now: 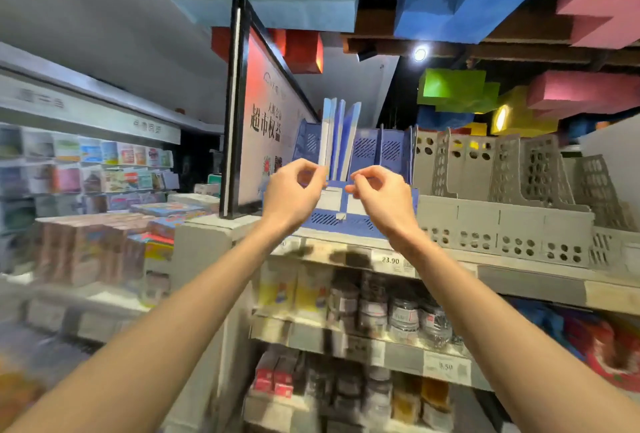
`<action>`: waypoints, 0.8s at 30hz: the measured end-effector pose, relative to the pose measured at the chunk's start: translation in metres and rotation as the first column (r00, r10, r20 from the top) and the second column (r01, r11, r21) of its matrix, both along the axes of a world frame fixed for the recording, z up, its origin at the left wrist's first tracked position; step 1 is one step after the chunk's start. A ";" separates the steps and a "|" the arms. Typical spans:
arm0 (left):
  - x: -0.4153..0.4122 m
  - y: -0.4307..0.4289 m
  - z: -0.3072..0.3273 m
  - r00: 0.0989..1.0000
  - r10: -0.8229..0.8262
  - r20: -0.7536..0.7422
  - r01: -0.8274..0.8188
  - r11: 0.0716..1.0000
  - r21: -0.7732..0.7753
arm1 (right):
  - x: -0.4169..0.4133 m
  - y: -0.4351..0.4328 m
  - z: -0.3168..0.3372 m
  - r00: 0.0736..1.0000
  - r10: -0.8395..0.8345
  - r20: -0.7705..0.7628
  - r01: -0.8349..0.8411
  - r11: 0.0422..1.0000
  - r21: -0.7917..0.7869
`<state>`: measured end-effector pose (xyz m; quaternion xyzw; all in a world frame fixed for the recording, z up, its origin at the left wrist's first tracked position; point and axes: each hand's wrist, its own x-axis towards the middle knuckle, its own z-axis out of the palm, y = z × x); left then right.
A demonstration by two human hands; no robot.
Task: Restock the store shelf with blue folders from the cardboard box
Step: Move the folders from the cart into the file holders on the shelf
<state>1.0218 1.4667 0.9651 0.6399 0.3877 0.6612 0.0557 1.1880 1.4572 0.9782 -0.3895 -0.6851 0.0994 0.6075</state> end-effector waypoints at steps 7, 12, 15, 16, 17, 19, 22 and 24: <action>-0.025 -0.126 -0.085 0.993 0.100 0.070 -0.093 0.991 -0.096 | -0.029 -0.078 -0.085 0.953 0.290 -0.087 -0.297 0.952 -0.075; -0.075 -0.216 -0.148 0.957 0.277 0.087 -0.256 0.946 -0.197 | -0.088 -0.140 -0.146 0.853 0.492 -0.175 -0.518 0.841 -0.157; -0.105 -0.261 -0.186 0.921 0.384 0.061 -0.358 0.899 -0.252 | -0.130 -0.175 -0.182 0.778 0.590 -0.214 -0.627 0.747 -0.219; -0.121 -0.279 -0.203 0.903 0.427 0.053 -0.396 0.872 -0.288 | -0.149 -0.190 -0.198 0.756 0.620 -0.210 -0.655 0.714 -0.248; -0.133 -0.292 -0.217 0.887 0.461 0.040 -0.427 0.850 -0.309 | -0.164 -0.200 -0.211 0.743 0.638 -0.204 -0.669 0.692 -0.271; -0.160 -0.321 -0.244 0.847 0.531 0.023 -0.489 0.796 -0.358 | -0.195 -0.224 -0.238 0.707 0.684 -0.181 -0.700 0.640 -0.316; -0.198 -0.364 -0.279 0.800 0.597 0.059 -0.517 0.737 -0.436 | -0.242 -0.256 -0.273 0.658 0.738 -0.149 -0.724 0.565 -0.396; -0.223 -0.387 -0.301 0.767 0.639 0.069 -0.534 0.694 -0.483 | -0.270 -0.274 -0.292 0.628 0.762 -0.159 -0.732 0.510 -0.451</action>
